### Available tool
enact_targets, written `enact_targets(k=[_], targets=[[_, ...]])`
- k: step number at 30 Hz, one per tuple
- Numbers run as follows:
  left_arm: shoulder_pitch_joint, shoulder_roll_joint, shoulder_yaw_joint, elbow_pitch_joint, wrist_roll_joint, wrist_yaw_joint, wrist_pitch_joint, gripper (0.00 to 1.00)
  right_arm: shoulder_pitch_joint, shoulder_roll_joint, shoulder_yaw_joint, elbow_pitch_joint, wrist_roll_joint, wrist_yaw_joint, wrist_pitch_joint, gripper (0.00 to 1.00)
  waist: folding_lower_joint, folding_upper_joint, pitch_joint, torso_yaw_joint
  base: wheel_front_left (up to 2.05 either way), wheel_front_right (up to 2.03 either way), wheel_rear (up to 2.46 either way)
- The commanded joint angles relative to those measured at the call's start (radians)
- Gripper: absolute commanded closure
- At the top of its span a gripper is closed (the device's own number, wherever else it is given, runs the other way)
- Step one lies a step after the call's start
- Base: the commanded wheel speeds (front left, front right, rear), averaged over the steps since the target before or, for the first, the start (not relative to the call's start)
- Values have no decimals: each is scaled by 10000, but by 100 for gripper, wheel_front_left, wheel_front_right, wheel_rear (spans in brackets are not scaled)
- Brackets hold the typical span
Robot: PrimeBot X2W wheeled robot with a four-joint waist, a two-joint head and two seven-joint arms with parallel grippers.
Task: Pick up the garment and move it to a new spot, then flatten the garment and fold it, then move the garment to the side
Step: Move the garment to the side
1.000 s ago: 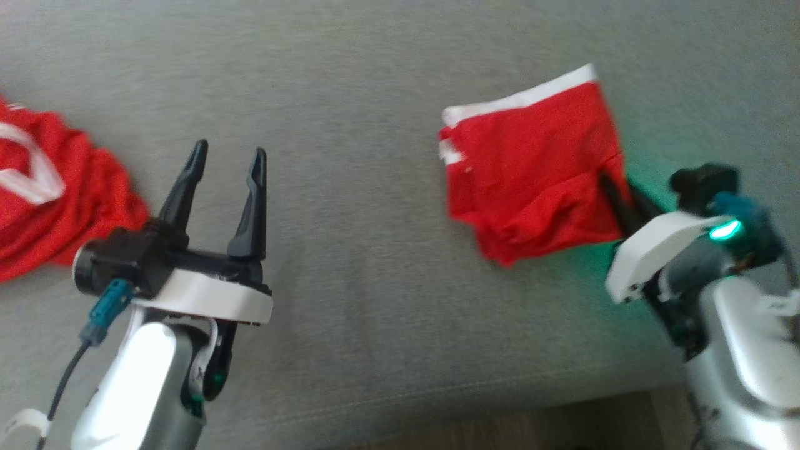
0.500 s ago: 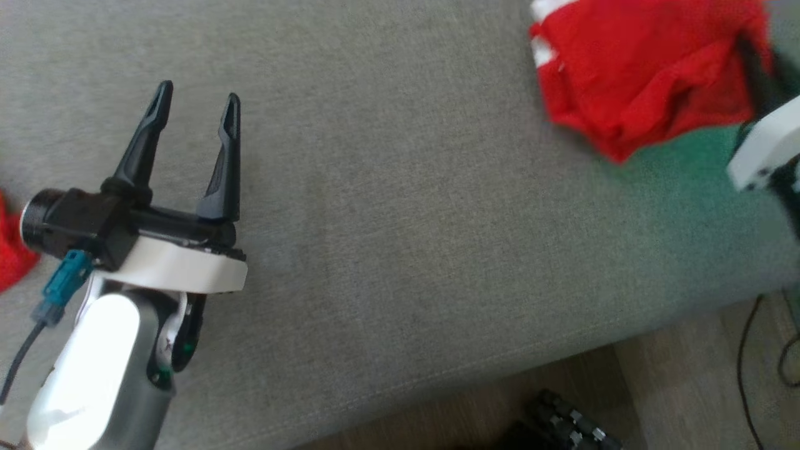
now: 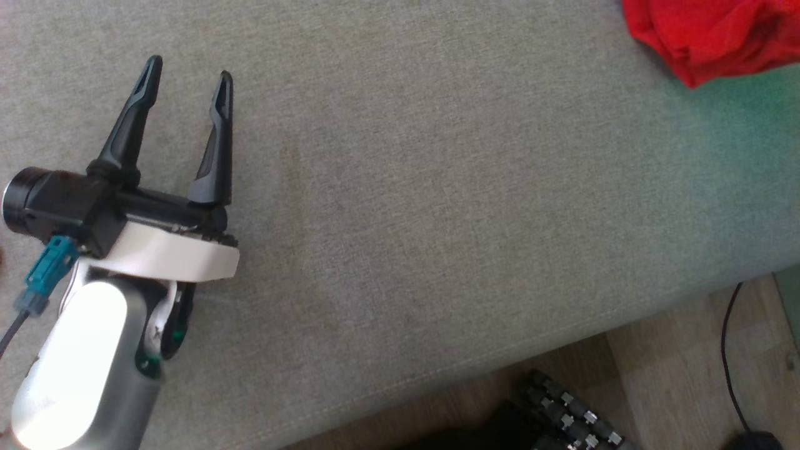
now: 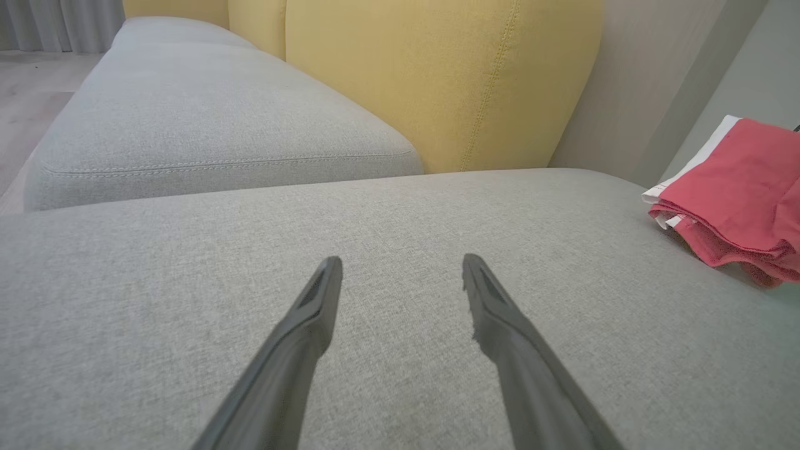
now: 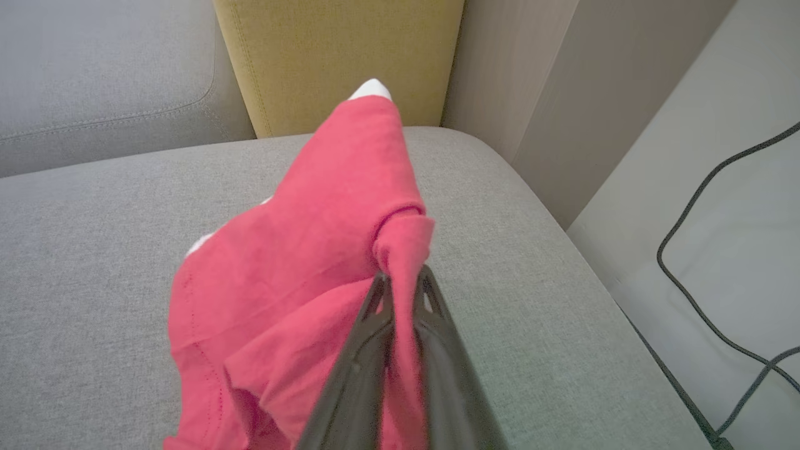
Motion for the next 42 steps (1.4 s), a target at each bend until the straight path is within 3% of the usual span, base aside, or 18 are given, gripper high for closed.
enact_targets(k=[1, 8, 9, 10, 11, 12, 20, 27, 33, 42], targets=[[-297, 285, 318, -424, 123, 22, 79, 0, -211, -188, -48, -258, 196, 65, -163, 100, -1, 0, 37, 15, 0, 0, 0], [-368, 326, 266, -412, 99, 2, 82, 0, -411, -130, -31, 98, 112, 65, -509, 100, -1, 0, 153, 73, 0, 0, 0], [-369, 328, 265, -406, 92, 6, 76, 0, -422, -128, -24, 135, 96, 65, -550, 85, -1, 0, 151, 80, 0, 0, 0], [-366, 330, 265, -398, 83, 11, 69, 0, -426, -114, -11, 165, 74, 65, -586, 30, -1, 0, 147, 85, 0, 0, 0], [-360, 333, 265, -390, 74, 16, 61, 0, -421, -82, 15, 172, 57, 65, -613, 4, -1, 0, 142, 88, 0, 0, 0], [-353, 334, 261, -382, 66, 20, 52, 0, -411, -49, 38, 168, 38, 65, -629, 0, -1, 0, 135, 91, 0, 0, 0], [-292, 321, 253, -278, -29, 60, -31, 0, 68, 272, -118, -349, -592, 65, -1212, 0, -1, 0, -54, 146, 0, 0, 0], [9, 259, 283, 19, -190, 148, -192, 0, 1142, 1546, -591, -1579, -1614, 65, -2191, 0, -1, 0, -681, 267, 0, 0, 0], [487, 53, 355, 325, -399, 375, -392, 0, 2577, 2804, 46, -2765, -2277, 65, -3012, 0, -1, 0, -1531, 671, 0, 0, 0], [956, -201, 428, 793, -666, 522, -603, 0, 3907, 3173, 917, -3169, -2585, 65, -3677, 0, -1, 0, -2423, 1650, 0, 0, 0]])
